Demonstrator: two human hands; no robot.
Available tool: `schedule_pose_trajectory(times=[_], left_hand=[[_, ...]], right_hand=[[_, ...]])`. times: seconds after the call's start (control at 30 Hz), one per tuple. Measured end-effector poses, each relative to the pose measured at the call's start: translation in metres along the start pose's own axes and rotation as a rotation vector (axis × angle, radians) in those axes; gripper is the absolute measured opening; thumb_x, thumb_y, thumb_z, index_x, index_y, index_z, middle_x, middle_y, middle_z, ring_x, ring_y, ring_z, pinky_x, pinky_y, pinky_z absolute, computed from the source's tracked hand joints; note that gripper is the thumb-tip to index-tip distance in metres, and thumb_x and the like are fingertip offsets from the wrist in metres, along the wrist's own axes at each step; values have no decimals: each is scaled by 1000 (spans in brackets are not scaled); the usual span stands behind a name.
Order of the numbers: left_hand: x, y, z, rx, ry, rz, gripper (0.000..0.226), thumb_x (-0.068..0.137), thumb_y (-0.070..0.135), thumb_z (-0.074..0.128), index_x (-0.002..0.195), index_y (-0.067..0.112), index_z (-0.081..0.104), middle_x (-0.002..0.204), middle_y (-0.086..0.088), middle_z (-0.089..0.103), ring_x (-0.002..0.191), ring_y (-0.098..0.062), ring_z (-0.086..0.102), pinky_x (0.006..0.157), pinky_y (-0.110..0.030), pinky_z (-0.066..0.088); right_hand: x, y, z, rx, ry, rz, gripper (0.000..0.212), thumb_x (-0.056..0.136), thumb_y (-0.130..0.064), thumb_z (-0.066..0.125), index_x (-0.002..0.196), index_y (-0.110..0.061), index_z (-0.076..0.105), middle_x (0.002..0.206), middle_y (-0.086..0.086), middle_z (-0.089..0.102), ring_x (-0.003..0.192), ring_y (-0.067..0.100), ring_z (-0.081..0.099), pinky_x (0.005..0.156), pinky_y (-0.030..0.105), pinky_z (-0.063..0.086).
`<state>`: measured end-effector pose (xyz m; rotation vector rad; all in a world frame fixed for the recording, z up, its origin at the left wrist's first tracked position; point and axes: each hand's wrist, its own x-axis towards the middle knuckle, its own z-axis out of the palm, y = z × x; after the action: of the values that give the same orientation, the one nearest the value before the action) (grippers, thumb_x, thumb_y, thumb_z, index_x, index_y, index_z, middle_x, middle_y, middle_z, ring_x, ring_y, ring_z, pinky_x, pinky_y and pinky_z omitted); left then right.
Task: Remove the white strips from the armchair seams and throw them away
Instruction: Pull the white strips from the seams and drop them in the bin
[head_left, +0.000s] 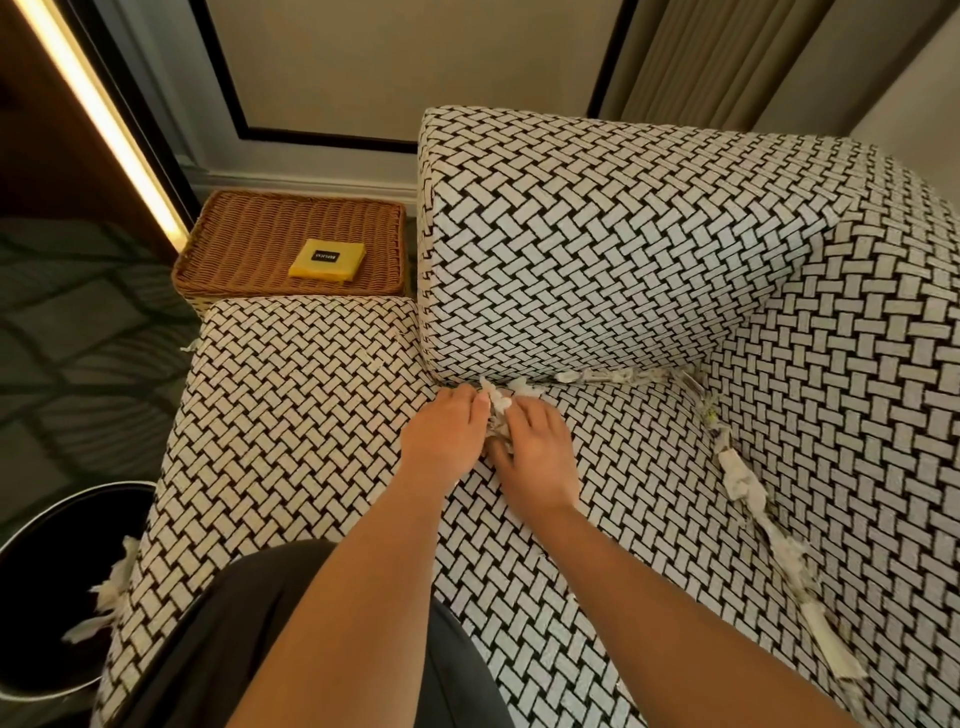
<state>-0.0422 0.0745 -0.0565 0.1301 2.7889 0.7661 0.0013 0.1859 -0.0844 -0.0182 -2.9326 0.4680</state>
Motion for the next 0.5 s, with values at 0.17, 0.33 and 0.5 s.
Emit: schedule_pose_trajectory(times=[0.17, 0.33, 0.5], left_hand=[[1, 4, 3, -28, 35, -52, 35, 99, 36, 26, 98, 13, 52, 101, -6, 55, 85, -26, 59, 73, -35, 45], [3, 6, 4, 5, 84, -63, 35, 99, 35, 28, 97, 13, 54, 98, -7, 59, 83, -26, 61, 70, -33, 44], [8, 4, 5, -37, 101, -114, 32, 99, 33, 29, 90, 12, 53, 92, -6, 60, 79, -23, 54, 66, -30, 38]], right_hand=[[4, -1, 5, 68, 164, 43, 11, 73, -4, 65, 83, -4, 61, 90, 9, 58, 88, 26, 54, 77, 41, 53], [7, -2, 4, 89, 90, 100, 29, 87, -23, 40, 103, -4, 55, 140, 14, 41, 129, 29, 37, 108, 42, 35], [12, -1, 1, -113, -94, 51, 63, 88, -41, 19, 142, -12, 29, 149, 7, 32, 141, 22, 22, 115, 38, 16]])
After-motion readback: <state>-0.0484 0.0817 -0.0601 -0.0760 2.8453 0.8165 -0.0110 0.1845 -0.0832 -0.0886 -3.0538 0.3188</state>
